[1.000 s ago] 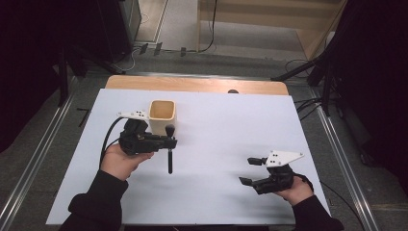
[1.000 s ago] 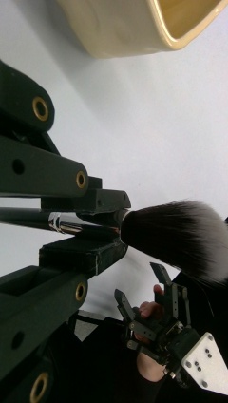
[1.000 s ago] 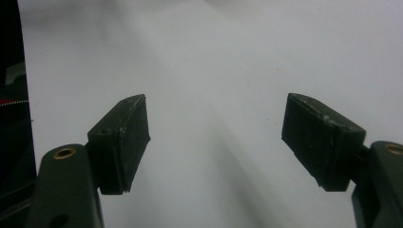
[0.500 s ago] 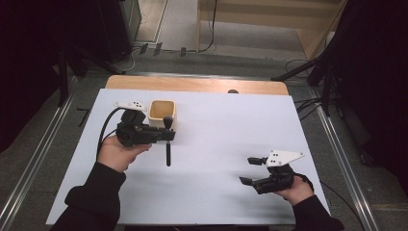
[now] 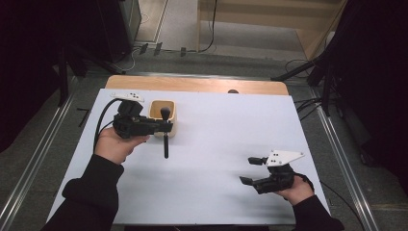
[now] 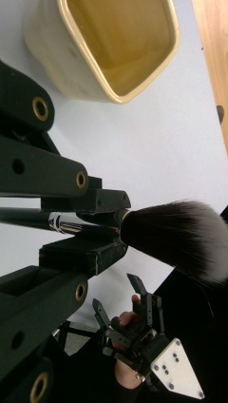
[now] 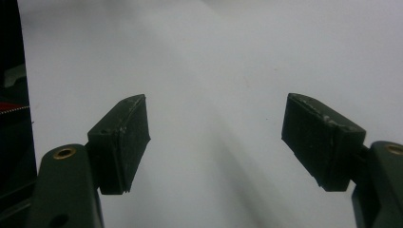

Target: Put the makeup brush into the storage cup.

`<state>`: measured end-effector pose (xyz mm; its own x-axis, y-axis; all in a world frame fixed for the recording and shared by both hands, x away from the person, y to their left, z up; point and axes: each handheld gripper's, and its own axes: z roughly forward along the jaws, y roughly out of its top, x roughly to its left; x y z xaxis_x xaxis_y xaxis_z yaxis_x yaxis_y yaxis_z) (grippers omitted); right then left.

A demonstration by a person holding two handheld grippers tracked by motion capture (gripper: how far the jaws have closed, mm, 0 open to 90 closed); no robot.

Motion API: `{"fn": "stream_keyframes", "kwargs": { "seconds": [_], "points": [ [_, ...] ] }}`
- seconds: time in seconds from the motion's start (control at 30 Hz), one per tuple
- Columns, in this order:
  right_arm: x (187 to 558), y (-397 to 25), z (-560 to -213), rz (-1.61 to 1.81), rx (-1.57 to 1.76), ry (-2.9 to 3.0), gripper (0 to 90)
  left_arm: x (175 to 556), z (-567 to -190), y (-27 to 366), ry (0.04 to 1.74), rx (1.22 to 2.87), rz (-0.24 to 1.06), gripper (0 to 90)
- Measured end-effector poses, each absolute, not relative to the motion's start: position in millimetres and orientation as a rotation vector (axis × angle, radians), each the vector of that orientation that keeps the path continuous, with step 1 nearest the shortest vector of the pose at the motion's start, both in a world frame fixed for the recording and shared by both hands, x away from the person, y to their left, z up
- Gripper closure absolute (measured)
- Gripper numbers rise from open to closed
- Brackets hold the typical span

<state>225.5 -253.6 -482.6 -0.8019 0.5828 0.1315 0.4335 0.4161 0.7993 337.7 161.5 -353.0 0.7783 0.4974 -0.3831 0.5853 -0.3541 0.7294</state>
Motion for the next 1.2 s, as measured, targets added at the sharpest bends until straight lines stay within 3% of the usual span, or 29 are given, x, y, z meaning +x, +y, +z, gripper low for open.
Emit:
{"fn": "stream_keyframes", "kwargs": {
  "seconds": [1.2],
  "points": [
    [226,-254,-482,1.339,0.913,2.502,25.3,380,-325,163,0.877,1.975,-0.014,78.5]
  ]
}}
